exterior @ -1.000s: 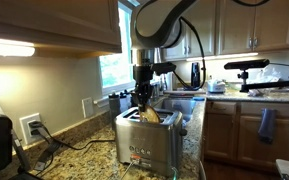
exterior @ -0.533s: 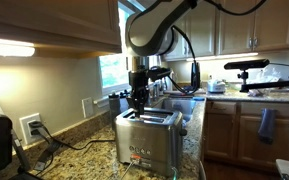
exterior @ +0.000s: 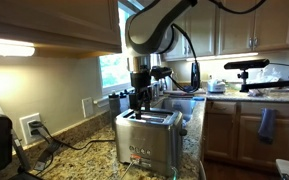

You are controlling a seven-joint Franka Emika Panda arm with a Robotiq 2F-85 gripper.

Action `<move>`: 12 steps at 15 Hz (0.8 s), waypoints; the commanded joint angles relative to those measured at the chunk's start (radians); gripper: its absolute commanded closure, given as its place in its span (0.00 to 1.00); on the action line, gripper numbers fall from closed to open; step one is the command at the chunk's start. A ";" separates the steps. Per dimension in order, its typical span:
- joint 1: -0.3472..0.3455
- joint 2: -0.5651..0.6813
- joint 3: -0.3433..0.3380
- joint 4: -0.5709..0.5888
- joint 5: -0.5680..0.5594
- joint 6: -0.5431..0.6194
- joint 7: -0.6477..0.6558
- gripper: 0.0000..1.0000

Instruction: Put a slice of bread in the toaster and push down the lever

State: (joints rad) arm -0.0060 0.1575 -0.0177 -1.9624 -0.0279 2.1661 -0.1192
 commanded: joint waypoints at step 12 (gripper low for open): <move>-0.025 -0.135 -0.015 0.055 0.060 -0.335 -0.106 0.00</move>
State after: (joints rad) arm -0.0297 0.0214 -0.0344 -1.9098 0.0320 1.8337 -0.2260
